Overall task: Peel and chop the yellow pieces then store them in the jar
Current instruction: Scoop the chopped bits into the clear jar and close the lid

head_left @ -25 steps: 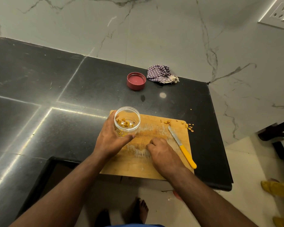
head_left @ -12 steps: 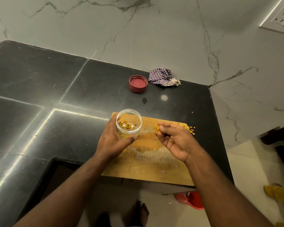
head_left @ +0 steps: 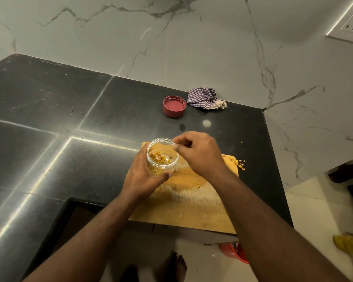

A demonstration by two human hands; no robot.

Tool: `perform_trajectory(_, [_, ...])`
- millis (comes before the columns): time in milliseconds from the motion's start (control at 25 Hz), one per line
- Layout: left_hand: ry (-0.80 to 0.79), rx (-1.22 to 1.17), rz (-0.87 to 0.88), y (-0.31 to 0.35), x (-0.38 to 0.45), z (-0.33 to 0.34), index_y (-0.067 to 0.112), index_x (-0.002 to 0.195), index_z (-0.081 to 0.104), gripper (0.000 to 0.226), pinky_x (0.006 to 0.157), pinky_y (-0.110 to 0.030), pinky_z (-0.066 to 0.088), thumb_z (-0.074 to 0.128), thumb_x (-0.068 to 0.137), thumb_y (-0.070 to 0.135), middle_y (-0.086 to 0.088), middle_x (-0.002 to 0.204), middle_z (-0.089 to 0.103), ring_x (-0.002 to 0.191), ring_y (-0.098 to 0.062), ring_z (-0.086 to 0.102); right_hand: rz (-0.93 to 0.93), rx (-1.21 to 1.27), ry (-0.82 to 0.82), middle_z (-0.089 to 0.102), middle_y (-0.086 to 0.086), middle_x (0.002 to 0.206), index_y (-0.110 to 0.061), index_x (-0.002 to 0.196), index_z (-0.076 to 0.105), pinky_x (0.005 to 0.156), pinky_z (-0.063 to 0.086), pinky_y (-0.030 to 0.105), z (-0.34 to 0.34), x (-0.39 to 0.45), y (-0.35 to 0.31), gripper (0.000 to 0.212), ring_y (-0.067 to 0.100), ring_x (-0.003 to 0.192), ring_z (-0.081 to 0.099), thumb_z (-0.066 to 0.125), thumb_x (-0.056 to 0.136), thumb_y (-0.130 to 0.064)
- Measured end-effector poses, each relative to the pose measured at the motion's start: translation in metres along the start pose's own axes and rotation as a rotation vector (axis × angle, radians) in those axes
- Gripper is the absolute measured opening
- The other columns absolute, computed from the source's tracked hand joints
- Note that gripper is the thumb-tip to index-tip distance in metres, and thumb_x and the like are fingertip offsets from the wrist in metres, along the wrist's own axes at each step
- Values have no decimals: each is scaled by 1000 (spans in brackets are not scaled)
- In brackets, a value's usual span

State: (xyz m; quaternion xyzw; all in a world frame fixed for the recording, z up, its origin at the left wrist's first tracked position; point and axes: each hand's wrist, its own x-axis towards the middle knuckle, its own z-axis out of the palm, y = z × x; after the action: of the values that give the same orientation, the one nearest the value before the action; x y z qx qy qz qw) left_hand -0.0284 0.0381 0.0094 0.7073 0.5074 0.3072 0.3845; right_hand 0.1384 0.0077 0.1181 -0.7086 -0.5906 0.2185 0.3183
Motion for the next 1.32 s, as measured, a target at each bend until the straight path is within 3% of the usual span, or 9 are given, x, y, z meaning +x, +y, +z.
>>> perform_trajectory(80, [9, 11, 1, -1, 0, -1, 37, 148, 24, 99, 101, -34, 41, 84, 70, 50, 14, 141, 43, 122, -2, 39, 113, -52, -35, 70, -14, 92, -24, 103, 74, 76, 54, 21, -11, -11, 28, 15, 0, 84, 64, 68, 90, -20])
perform_trajectory(160, [5, 4, -5, -1, 0, -1, 36, 148, 25, 100, 102, -33, 39, 85, 70, 48, 16, 140, 42, 122, -1, 39, 210, -263, -172, 71, -8, 107, -22, 110, 73, 86, 54, 26, -11, -27, 59, 21, 6, 96, 64, 63, 93, -16])
perform_trajectory(280, [-21, 12, 45, -4, -3, -1, 38, 145, 28, 98, 103, -40, 45, 86, 67, 50, 18, 140, 43, 124, -6, 46, 214, -428, -288, 67, -4, 118, -23, 117, 71, 91, 50, 27, 0, -47, 84, 27, 13, 104, 62, 58, 94, -16])
perform_trajectory(680, [-65, 53, 100, -3, -8, -3, 45, 146, 23, 105, 103, -37, 47, 87, 64, 54, 18, 141, 47, 125, -7, 50, 123, -569, -199, 56, -2, 109, -20, 108, 63, 78, 40, 24, 21, -54, 92, 18, 15, 98, 53, 48, 98, -16])
perform_trajectory(840, [-62, 55, 91, -3, -7, -2, 44, 148, 22, 106, 104, -40, 47, 85, 64, 57, 16, 143, 46, 127, -9, 50, 301, -67, 16, 64, -5, 91, -25, 90, 62, 72, 53, 30, 3, -46, 70, 9, 12, 85, 61, 57, 97, -24])
perform_trajectory(920, [-63, 68, 95, -3, -6, -2, 44, 148, 21, 106, 104, -43, 48, 83, 64, 60, 15, 144, 46, 127, -10, 51, 152, 126, 78, 66, -8, 84, -25, 91, 66, 69, 55, 25, -4, -40, 41, 6, 9, 80, 64, 62, 94, -25])
perform_trajectory(1040, [-76, 57, 87, -2, -8, -1, 45, 149, 18, 107, 101, -43, 51, 82, 65, 60, 13, 144, 47, 124, -10, 54, -72, 83, -4, 68, -11, 93, -22, 100, 73, 73, 52, 15, 3, -35, 8, 11, 3, 86, 63, 67, 91, -20])
perform_trajectory(1120, [-81, 59, 81, -1, -10, -1, 44, 150, 18, 107, 102, -43, 50, 82, 66, 59, 12, 146, 46, 125, -10, 53, -108, 50, -1, 68, -10, 96, -20, 102, 75, 76, 52, 14, 5, -31, 5, 16, 2, 89, 63, 67, 91, -11])
perform_trajectory(1320, [-74, 83, 79, -6, -7, 0, 41, 152, 18, 110, 106, -48, 46, 76, 63, 67, 12, 151, 41, 133, -12, 47, 99, 413, 150, 72, 4, 81, -13, 102, 72, 70, 61, 33, -23, 1, 25, 14, 20, 74, 70, 67, 90, -7])
